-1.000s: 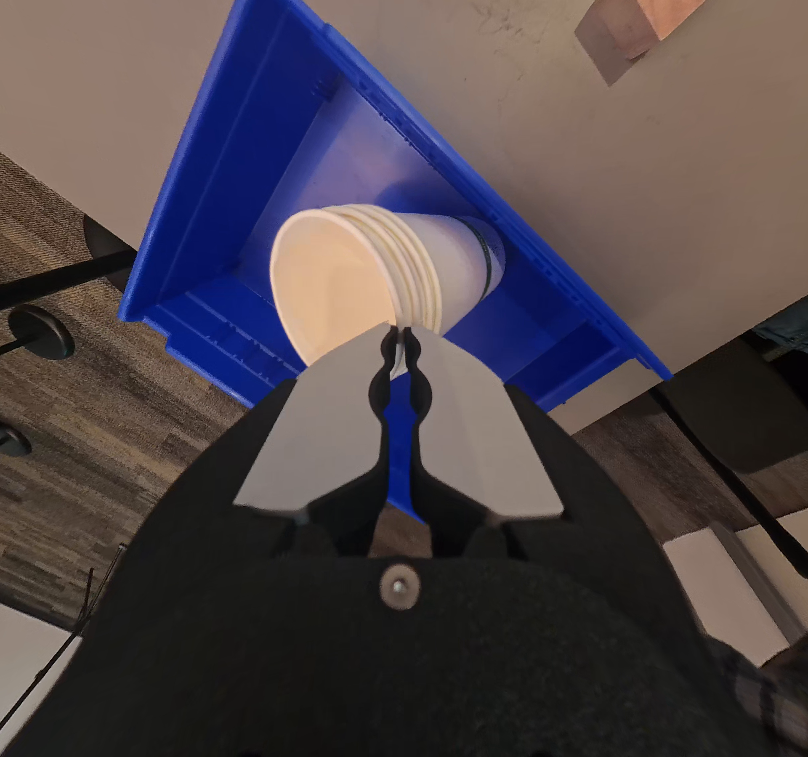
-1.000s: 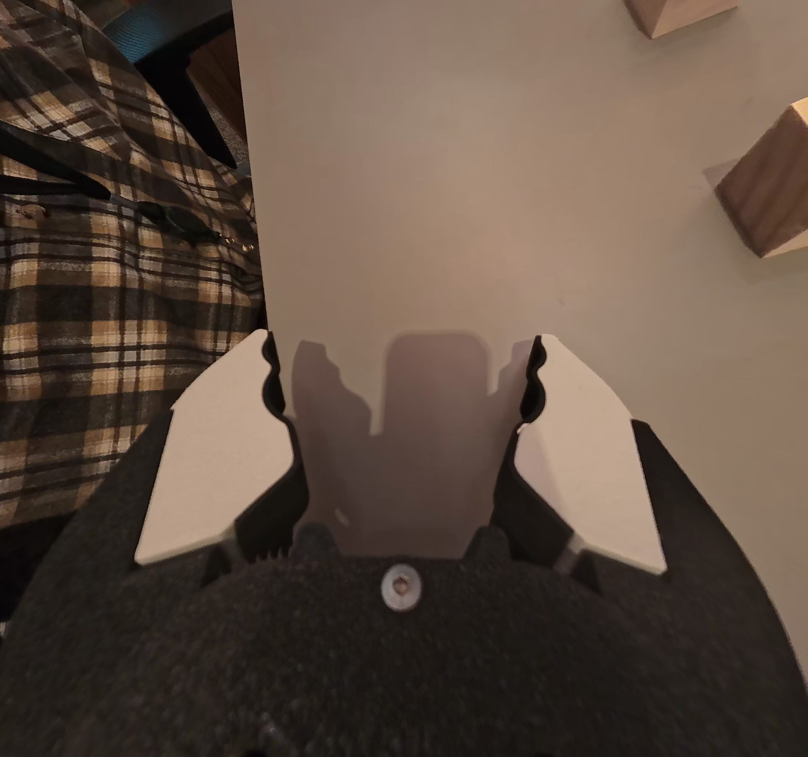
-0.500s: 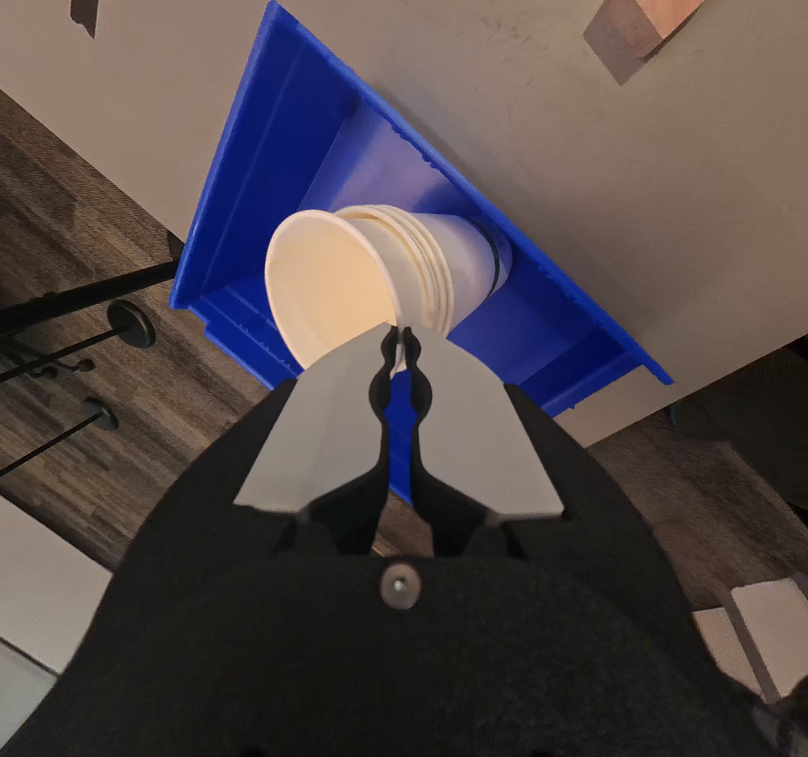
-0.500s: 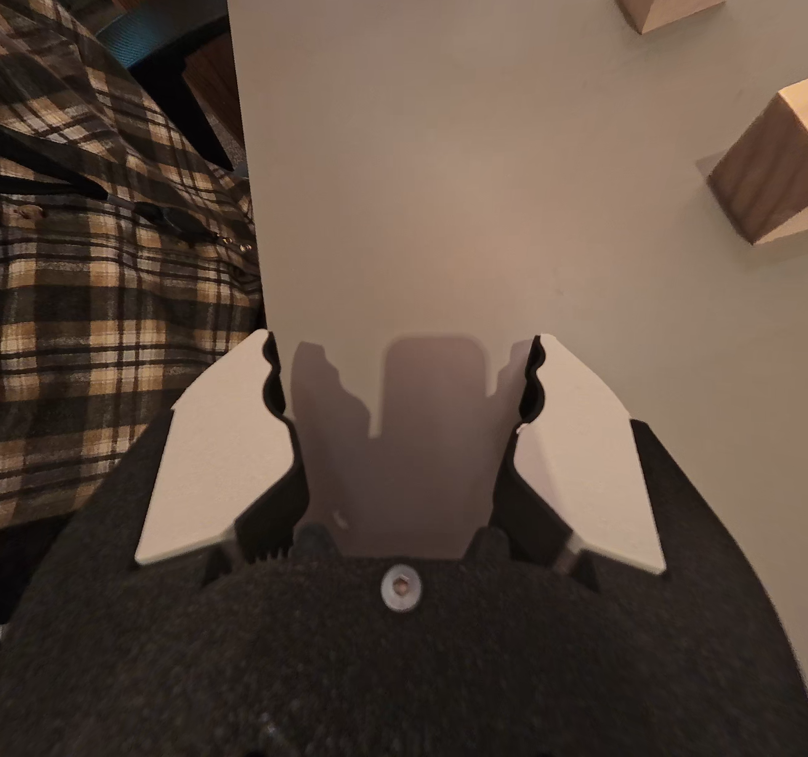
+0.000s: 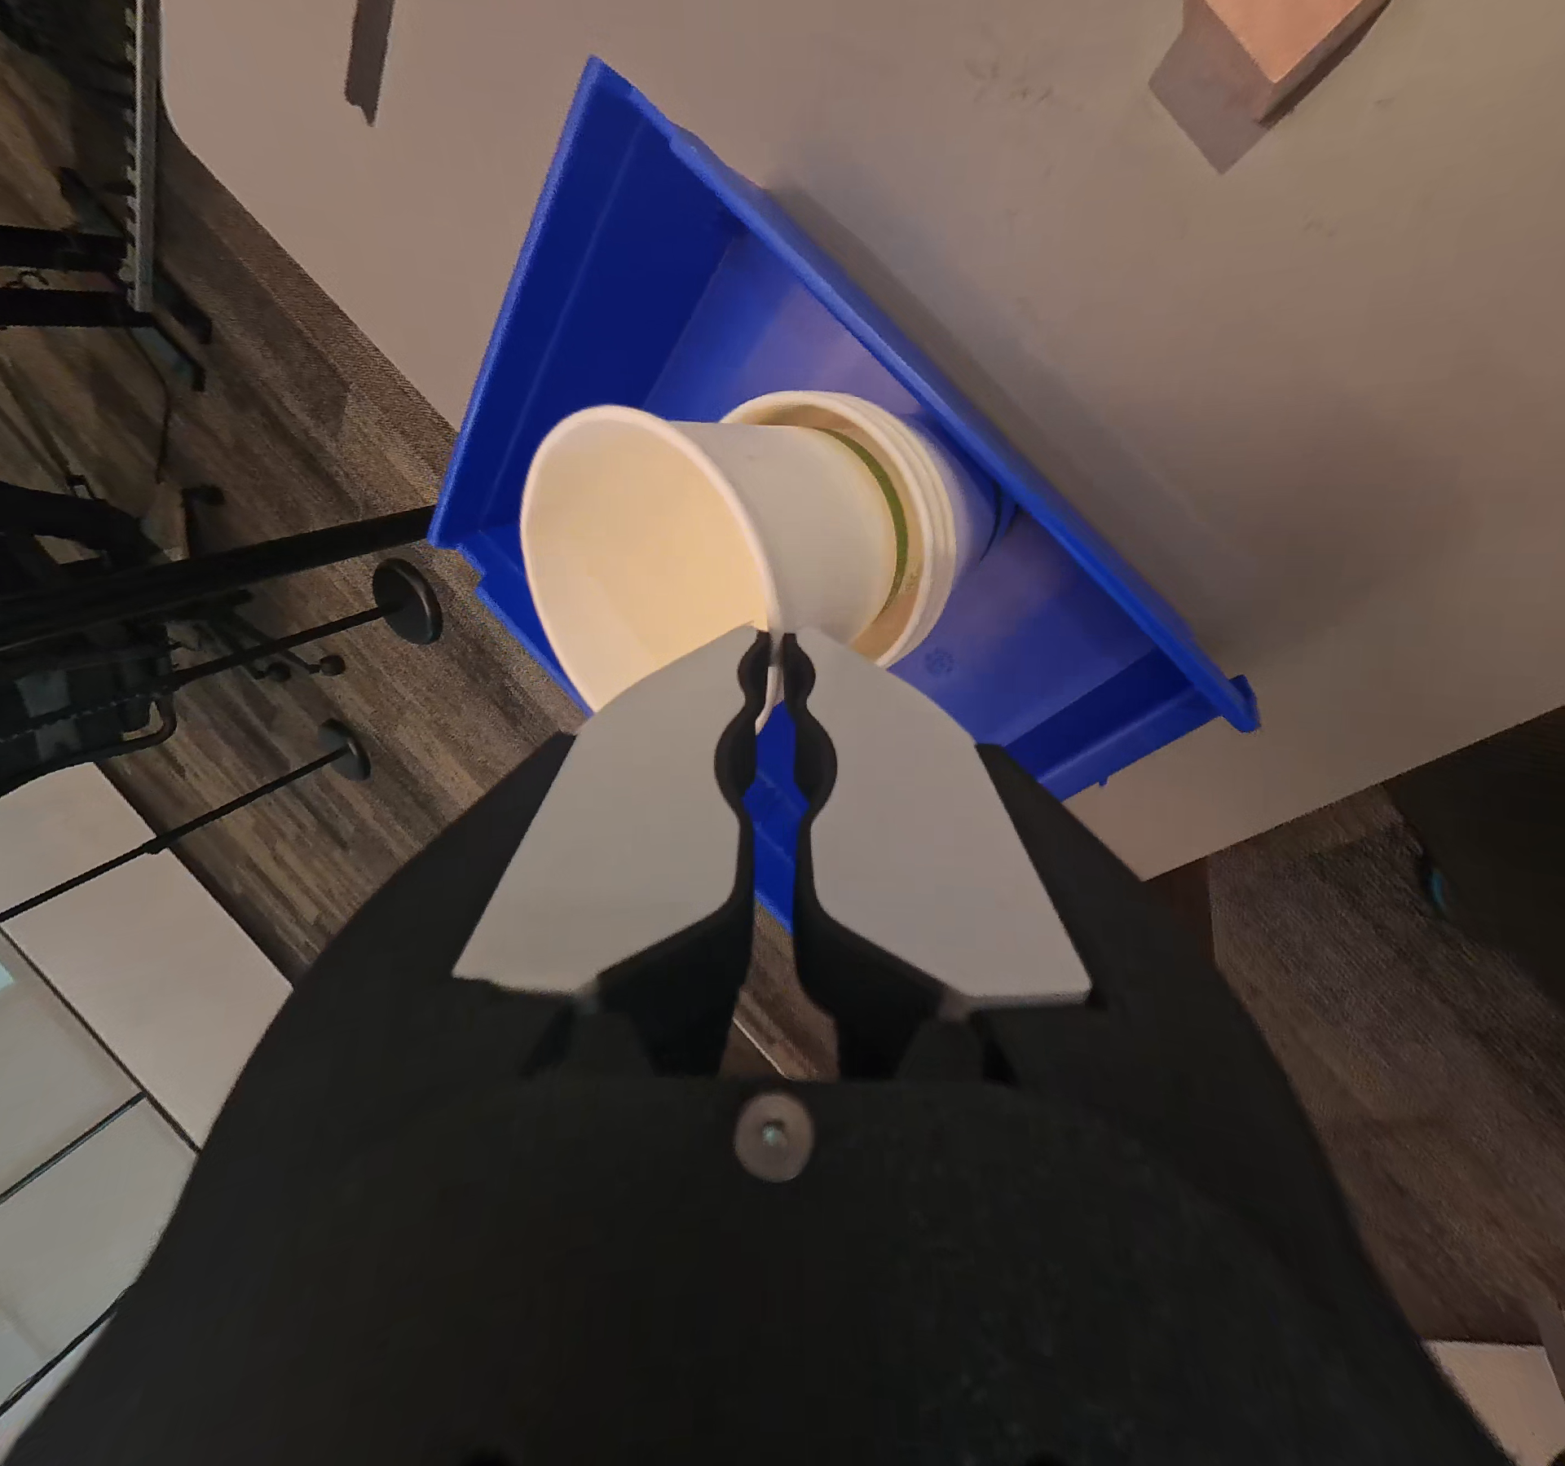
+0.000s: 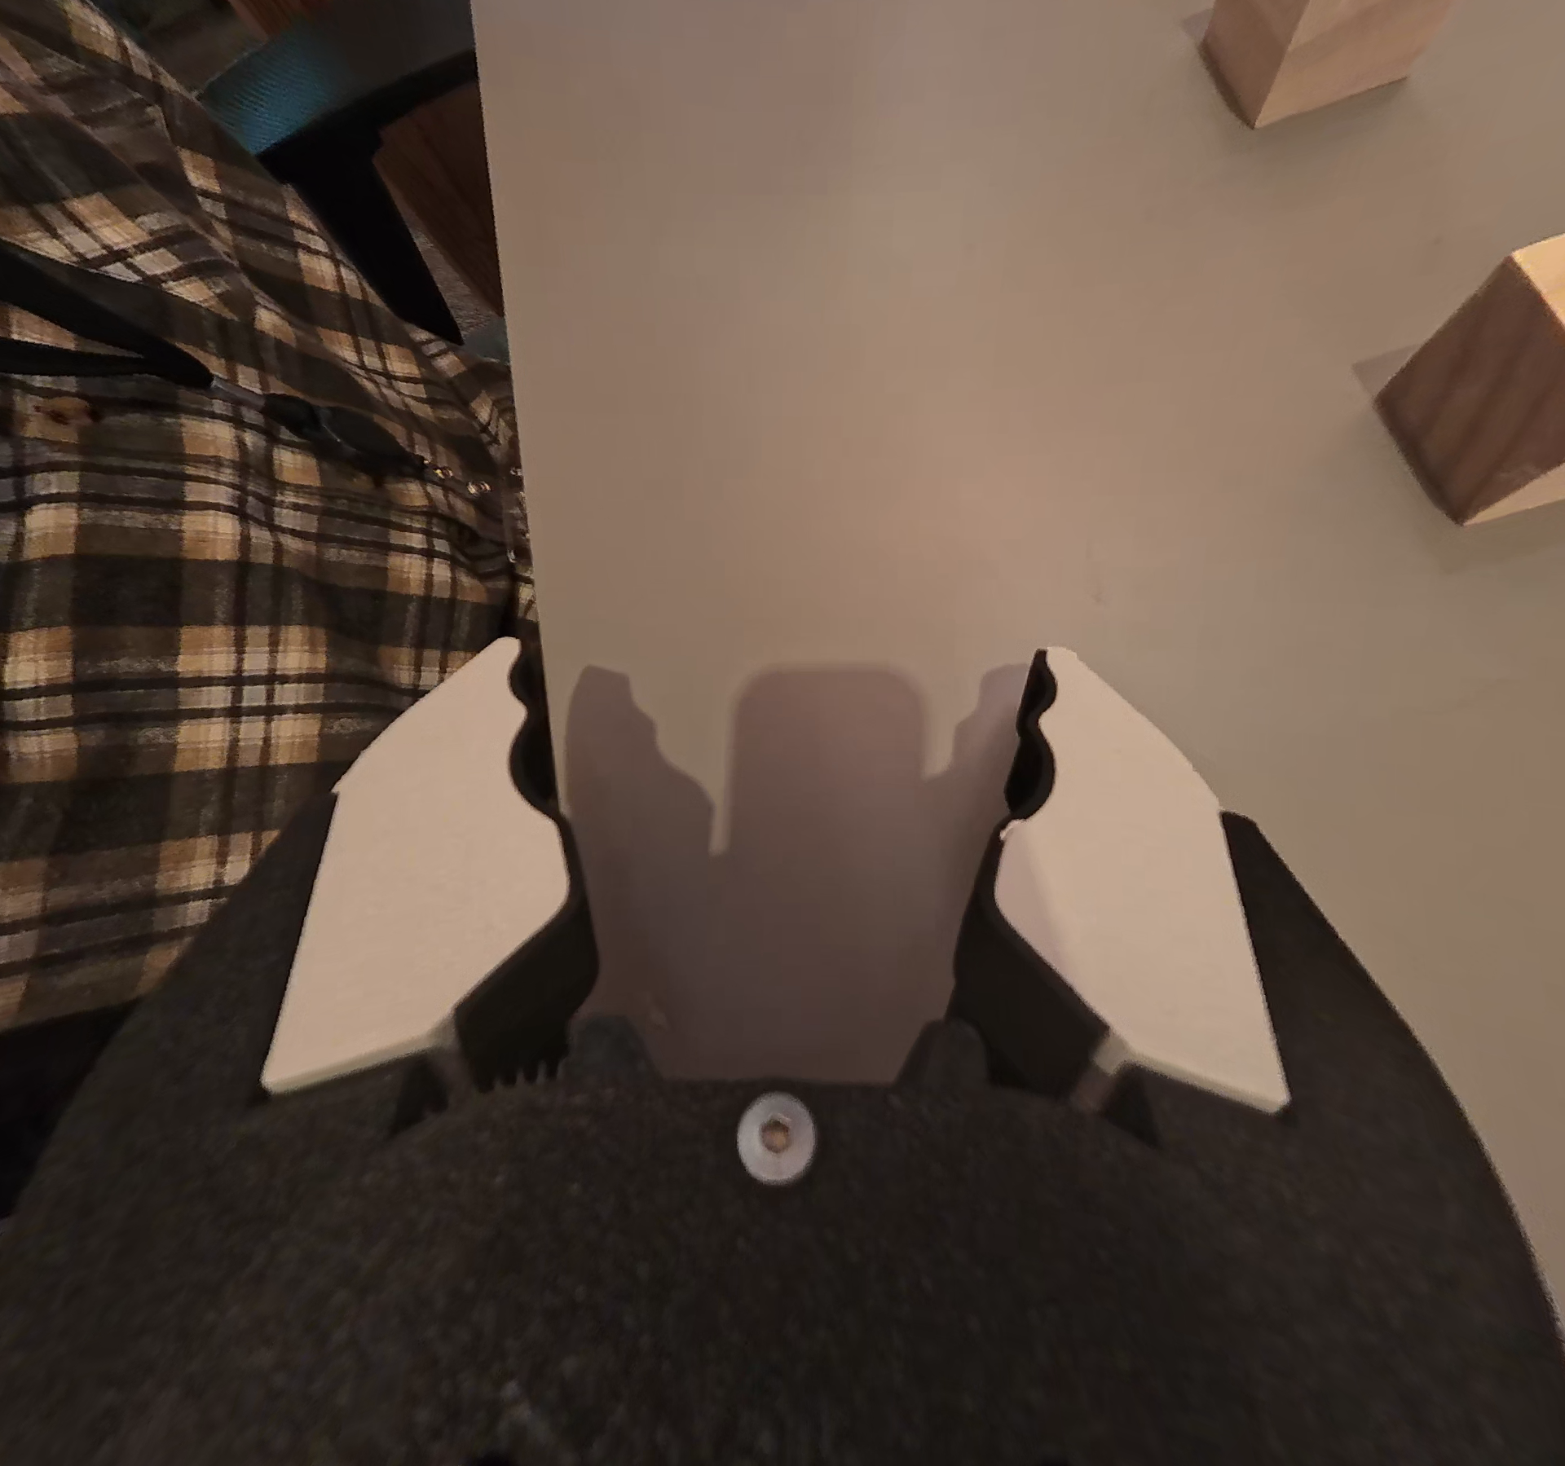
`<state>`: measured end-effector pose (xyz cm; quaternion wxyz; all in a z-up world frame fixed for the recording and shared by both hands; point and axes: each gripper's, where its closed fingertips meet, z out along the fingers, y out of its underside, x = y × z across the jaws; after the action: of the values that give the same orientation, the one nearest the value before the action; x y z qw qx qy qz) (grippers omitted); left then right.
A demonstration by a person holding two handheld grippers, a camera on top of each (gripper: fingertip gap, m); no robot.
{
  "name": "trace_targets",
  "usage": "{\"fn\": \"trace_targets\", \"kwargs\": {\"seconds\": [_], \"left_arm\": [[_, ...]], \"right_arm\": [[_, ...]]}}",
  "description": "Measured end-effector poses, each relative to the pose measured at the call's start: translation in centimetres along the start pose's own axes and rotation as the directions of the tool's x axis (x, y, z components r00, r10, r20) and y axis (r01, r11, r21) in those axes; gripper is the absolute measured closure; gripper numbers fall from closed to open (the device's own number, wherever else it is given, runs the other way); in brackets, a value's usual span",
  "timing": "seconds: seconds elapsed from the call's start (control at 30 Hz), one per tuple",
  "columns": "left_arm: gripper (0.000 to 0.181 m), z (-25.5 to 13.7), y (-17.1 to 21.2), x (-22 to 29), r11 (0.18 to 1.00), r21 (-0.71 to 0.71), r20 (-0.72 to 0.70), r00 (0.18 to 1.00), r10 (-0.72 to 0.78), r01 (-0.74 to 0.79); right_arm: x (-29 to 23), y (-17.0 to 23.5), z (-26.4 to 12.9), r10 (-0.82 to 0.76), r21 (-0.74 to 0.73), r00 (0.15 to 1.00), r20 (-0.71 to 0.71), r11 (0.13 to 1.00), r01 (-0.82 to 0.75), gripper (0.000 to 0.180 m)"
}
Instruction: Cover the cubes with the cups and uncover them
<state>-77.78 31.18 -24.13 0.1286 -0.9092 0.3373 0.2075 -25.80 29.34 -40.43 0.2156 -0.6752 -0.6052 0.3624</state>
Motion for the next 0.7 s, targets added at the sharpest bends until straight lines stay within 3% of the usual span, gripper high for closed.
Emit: {"fn": "trace_targets", "kwargs": {"seconds": [0.7], "left_arm": [[0.179, -6.8, -1.1, -4.5, 0.980, 0.128, 0.170, 0.970, -0.173, 0.152]], "right_arm": [[-0.6, -0.3, -0.3, -0.007, 0.062, 1.000, -0.006, 0.998, 0.008, 0.073]]}}
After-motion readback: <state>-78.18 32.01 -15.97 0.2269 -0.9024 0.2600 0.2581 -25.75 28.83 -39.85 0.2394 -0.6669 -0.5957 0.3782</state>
